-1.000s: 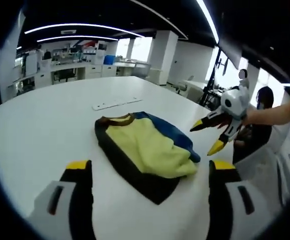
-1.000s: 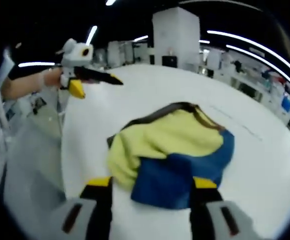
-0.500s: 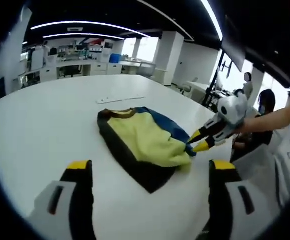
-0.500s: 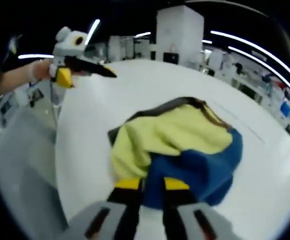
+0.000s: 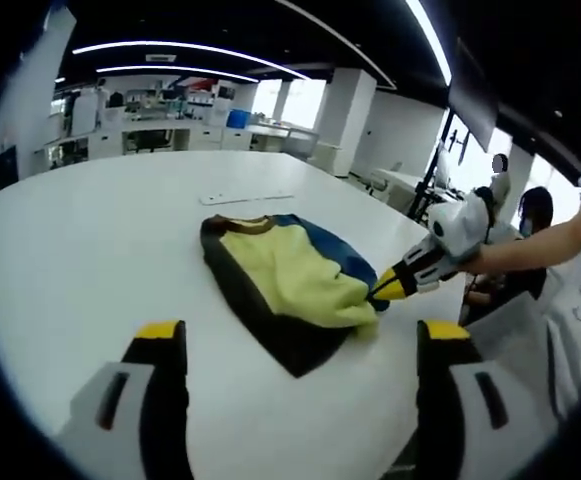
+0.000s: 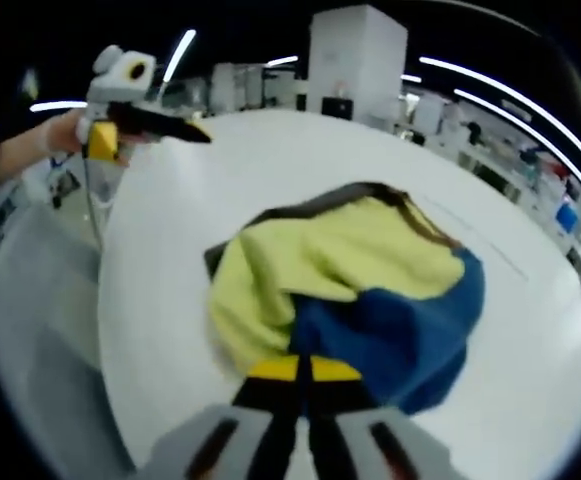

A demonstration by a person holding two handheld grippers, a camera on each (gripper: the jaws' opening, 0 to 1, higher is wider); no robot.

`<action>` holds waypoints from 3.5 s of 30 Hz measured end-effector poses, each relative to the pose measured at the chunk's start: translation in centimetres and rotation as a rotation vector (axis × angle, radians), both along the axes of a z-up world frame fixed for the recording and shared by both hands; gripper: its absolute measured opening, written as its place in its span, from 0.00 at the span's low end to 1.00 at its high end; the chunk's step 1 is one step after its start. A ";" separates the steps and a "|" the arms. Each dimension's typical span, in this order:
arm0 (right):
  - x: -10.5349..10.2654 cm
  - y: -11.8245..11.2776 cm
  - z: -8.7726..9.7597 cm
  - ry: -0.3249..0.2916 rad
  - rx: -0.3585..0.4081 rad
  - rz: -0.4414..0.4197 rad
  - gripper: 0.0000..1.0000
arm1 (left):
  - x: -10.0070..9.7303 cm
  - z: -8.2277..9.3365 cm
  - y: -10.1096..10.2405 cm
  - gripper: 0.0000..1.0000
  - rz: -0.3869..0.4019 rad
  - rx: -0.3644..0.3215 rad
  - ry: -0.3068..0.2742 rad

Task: Fold the garment on the visible template until the final outline fits inside the template.

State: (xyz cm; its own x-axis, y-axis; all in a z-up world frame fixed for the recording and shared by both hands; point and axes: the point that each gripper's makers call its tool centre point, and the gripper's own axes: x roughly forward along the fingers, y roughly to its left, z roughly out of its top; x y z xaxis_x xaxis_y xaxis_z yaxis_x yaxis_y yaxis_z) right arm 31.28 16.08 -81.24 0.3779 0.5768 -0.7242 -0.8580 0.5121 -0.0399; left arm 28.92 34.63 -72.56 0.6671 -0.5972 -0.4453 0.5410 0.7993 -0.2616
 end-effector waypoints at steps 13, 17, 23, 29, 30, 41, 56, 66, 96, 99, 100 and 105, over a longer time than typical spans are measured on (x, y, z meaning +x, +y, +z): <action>4.0 -2.3 7.9 -0.041 0.154 -0.120 0.00 | 0.1 -0.1 -0.9 0.91 -0.007 -0.018 0.001; 5.7 -3.8 8.6 -0.057 0.165 -0.173 0.00 | 0.3 -0.3 -1.1 0.91 -0.013 -0.021 0.003; 9.3 -7.8 6.5 -0.028 0.161 -0.328 0.00 | 0.4 -0.6 -1.4 0.91 -0.019 -0.024 0.011; 10.9 -11.5 3.7 0.014 0.136 -0.441 0.00 | 0.5 -1.0 -1.3 0.91 -0.015 -0.027 0.020; 10.7 -11.8 3.5 0.020 0.129 -0.457 0.00 | 0.5 -1.0 -1.3 0.91 -0.014 -0.028 0.021; 11.1 -14.4 0.3 0.066 0.058 -0.533 0.00 | 0.6 -1.2 -1.3 0.91 -0.009 -0.032 0.028; 11.0 -13.2 2.6 -0.031 0.078 -0.458 0.27 | 0.5 -1.1 -1.0 0.91 0.002 -0.035 0.025; 9.2 -9.5 2.8 -0.082 0.020 -0.262 0.47 | 0.4 -1.3 -1.3 0.92 -0.010 -0.042 0.028; 8.3 -4.4 -2.1 -0.036 -0.059 -0.188 0.09 | 0.0 -1.3 0.0 0.92 0.055 -0.085 0.032; 8.4 -4.6 -2.2 -0.038 -0.071 -0.189 0.04 | 0.1 -1.4 0.0 0.92 0.055 -0.084 0.032; 8.3 -4.6 -2.2 -0.039 -0.070 -0.192 0.04 | 0.1 -1.4 0.0 0.92 0.056 -0.086 0.033; 8.4 -4.9 -2.2 -0.038 -0.071 -0.202 0.00 | 0.1 -1.4 0.0 0.91 0.056 -0.087 0.033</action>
State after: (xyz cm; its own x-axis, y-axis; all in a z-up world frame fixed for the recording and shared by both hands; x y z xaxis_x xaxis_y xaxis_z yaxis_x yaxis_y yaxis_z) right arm 39.70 11.18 -83.46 0.5084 0.4341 -0.7437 -0.7351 0.6686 -0.1123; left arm 29.01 34.67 -73.99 0.6859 -0.5970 -0.4161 0.4863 0.8014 -0.3482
